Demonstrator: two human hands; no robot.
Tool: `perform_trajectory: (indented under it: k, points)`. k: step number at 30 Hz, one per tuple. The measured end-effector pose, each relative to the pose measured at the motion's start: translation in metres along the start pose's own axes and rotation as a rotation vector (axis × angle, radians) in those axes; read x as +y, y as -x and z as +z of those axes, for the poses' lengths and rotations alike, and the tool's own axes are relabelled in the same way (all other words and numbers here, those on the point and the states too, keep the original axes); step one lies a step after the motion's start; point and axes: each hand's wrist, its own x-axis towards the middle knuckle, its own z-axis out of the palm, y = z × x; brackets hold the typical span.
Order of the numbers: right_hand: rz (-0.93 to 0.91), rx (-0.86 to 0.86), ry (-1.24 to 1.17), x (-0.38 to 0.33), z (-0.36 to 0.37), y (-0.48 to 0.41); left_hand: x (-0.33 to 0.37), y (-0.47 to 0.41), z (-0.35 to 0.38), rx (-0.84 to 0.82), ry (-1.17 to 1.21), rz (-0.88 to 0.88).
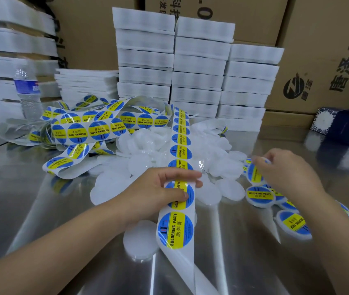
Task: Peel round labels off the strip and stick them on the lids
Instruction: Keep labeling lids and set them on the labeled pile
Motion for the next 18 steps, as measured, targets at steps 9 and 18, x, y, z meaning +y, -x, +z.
perform_trajectory:
  k: [9,18]
  points:
    - [0.269,-0.007,0.335,0.027,-0.004,-0.009,-0.001,-0.004,-0.002,0.203,0.051,0.023]
    - [-0.171,-0.186,-0.752,-0.038,0.018,0.028,-0.002,0.004,0.003,-0.182,-0.025,0.064]
